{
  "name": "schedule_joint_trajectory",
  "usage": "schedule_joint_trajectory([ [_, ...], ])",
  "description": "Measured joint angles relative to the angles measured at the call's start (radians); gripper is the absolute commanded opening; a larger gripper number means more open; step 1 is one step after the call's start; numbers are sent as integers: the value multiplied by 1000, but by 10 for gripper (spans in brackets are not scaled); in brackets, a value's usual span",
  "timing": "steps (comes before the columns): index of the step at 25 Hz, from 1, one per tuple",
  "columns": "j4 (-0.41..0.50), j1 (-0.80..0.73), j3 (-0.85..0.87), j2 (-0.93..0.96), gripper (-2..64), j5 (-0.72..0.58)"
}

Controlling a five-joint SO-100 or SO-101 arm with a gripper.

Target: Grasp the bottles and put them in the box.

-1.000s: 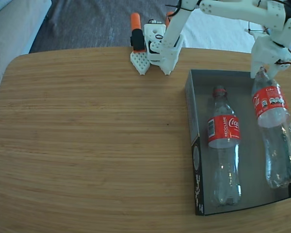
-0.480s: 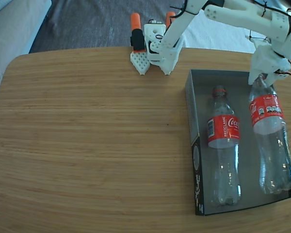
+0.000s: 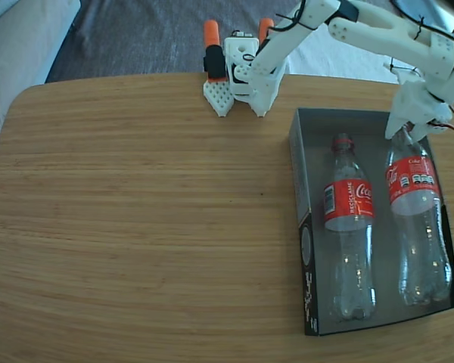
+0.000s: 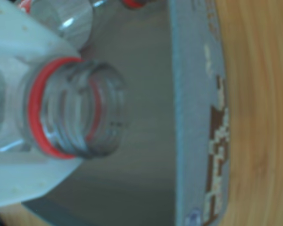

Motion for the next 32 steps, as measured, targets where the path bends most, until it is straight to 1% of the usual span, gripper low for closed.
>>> schedule_joint_trajectory([
  [4, -21, 0, 0, -29, -2, -3],
  [12, -21, 2, 0, -66, -2, -3],
  [15, -40, 2, 0, -67, -2, -3],
  [18, -41, 2, 0, -67, 11, 5],
  [19, -41, 2, 0, -67, 32, 5],
  [20, -41, 6, 0, -67, 68, 5],
  [23, -32, 18, 0, -67, 193, 6],
  [30, -5, 40, -28, -67, 343, 15],
  [32, -5, 37, -29, -67, 371, 15],
])
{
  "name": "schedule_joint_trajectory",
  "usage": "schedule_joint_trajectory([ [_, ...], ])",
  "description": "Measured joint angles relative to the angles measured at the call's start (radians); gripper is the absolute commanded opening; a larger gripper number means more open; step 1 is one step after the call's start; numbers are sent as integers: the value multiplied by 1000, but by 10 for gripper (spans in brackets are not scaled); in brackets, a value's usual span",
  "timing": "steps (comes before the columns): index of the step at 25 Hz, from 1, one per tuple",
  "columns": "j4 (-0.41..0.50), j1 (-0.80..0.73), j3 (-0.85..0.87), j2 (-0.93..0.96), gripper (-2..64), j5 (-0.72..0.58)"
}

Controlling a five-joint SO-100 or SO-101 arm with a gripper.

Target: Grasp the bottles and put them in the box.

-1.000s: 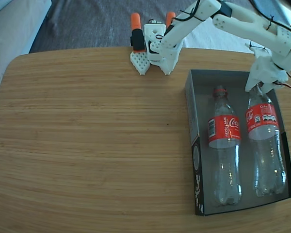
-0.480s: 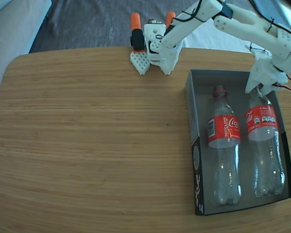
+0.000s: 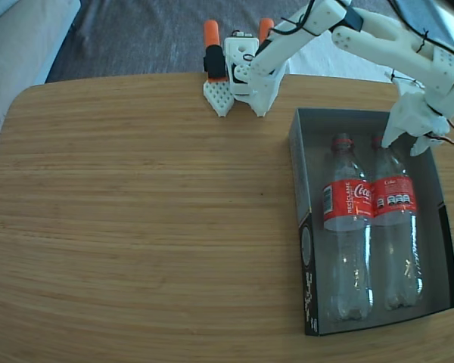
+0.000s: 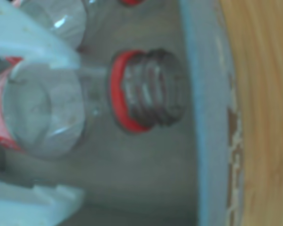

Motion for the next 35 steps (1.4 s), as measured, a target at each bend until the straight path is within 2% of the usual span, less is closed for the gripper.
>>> schedule_joint_trajectory([
  [17, 3, 26, -2, 11, 381, 0],
  [21, 3, 54, -2, 43, 422, 0],
  [25, 6, 103, -2, 57, 424, 0],
  [30, 6, 156, -2, 172, 424, -11],
  [35, 6, 276, -2, 291, 431, -11],
])
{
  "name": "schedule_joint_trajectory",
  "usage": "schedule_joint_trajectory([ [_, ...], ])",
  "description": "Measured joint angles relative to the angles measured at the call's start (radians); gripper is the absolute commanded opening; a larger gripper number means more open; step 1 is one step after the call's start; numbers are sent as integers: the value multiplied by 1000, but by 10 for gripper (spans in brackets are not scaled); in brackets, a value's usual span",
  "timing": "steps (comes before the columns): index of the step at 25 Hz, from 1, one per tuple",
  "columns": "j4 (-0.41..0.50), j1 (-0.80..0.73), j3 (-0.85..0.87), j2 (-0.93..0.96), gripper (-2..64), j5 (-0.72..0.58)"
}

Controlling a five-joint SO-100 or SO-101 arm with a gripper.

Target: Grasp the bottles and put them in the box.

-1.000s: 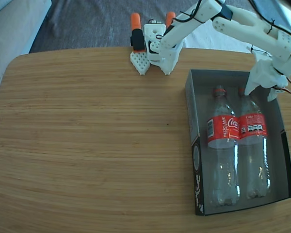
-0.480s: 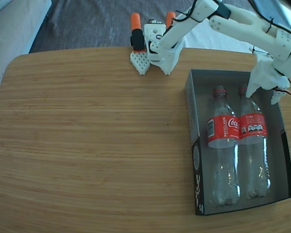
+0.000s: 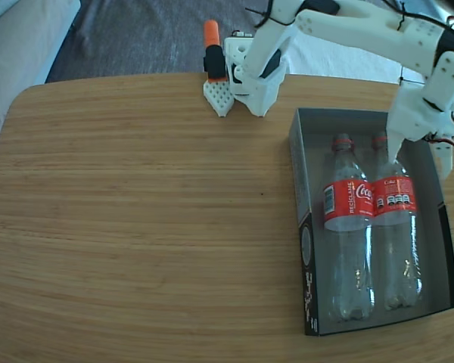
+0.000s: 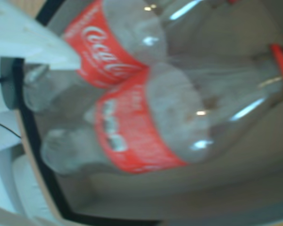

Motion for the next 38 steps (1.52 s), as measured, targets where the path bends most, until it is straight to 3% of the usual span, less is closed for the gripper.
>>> schedule_joint_trajectory([
  [4, 0, 94, 0, 100, 428, -5],
  [16, 0, 558, 0, 285, 425, 2],
  [26, 0, 833, 0, 341, 424, 8],
  [33, 2, 1020, 0, 341, 424, 221],
  [38, 2, 1072, 0, 341, 424, 373],
])
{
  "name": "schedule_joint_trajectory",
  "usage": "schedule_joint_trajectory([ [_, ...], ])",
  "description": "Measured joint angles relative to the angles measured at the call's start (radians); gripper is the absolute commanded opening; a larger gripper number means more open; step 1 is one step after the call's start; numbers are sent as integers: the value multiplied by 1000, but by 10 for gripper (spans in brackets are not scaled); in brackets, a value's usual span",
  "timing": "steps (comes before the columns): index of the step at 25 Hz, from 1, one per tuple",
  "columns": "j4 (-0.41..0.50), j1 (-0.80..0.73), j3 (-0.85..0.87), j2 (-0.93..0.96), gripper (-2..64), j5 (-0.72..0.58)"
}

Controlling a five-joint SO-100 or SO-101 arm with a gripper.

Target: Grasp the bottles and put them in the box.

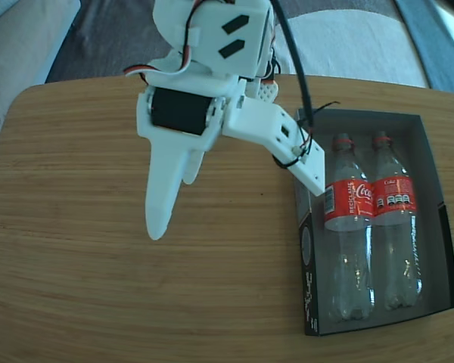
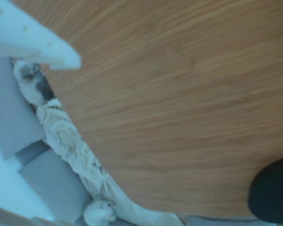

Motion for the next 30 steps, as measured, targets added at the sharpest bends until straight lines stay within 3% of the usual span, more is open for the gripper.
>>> schedule_joint_trajectory([
  [5, 0, -3, 72, 8, 424, 18],
  [11, -15, -8, 298, 123, 424, 9],
  [30, -199, -345, 927, 492, 424, 9],
])
